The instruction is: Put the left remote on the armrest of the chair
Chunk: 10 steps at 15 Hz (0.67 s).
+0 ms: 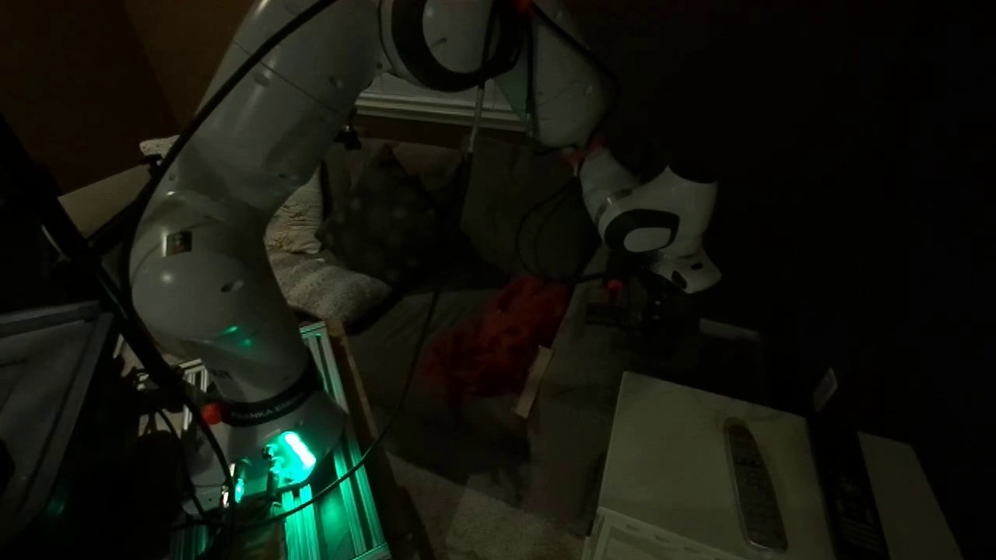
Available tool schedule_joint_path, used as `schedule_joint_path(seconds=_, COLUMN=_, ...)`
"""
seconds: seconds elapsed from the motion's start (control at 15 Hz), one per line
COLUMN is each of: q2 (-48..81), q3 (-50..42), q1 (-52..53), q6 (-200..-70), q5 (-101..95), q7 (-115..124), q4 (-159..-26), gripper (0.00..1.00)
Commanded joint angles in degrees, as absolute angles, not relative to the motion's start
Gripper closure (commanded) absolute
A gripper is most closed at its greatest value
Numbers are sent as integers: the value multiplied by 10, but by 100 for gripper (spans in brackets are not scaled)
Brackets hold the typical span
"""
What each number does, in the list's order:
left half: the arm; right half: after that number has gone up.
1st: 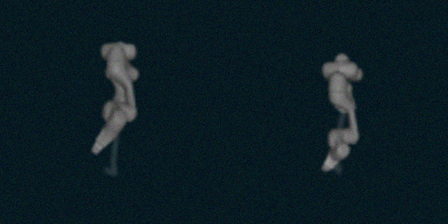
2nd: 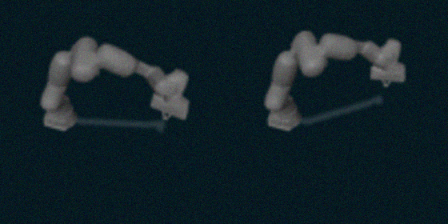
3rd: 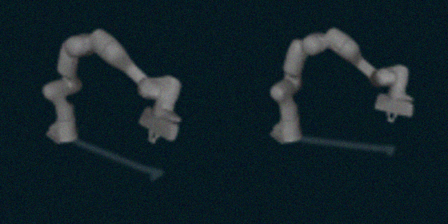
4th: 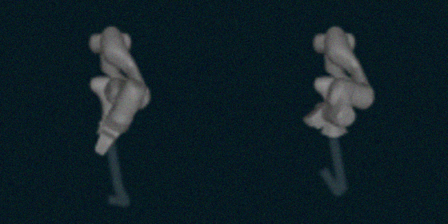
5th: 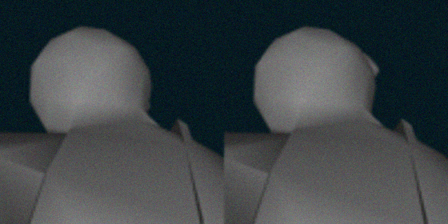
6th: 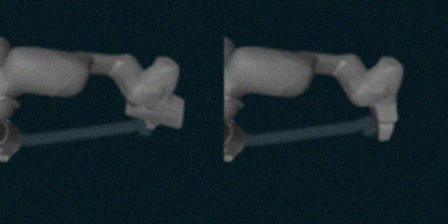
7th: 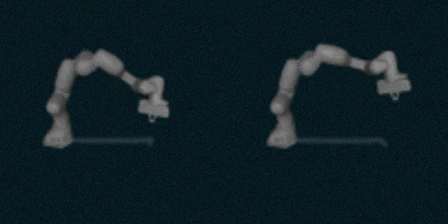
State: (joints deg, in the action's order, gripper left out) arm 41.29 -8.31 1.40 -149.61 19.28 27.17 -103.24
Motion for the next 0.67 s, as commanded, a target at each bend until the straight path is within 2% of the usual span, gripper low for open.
schedule_joint_path(seconds=0.0, q2=434, q3=-89, q1=29, q6=-1461, q5=175, q7=329, q4=-1008, gripper=71)
schedule_joint_path(seconds=0.07, q2=421, q3=-80, q1=15, q6=-1484, q5=181, q7=302, q4=-1030, gripper=46)
schedule_joint_path(seconds=0.13, q2=425, q3=-80, q1=18, q6=-1479, q5=181, q7=308, q4=-1027, gripper=46)
schedule_joint_path(seconds=0.2, q2=428, q3=-79, q1=20, q6=-1478, q5=181, q7=312, q4=-1025, gripper=71)
schedule_joint_path(seconds=0.6, q2=492, q3=-77, q1=20, q6=-1469, q5=178, q7=320, q4=-956, gripper=71)
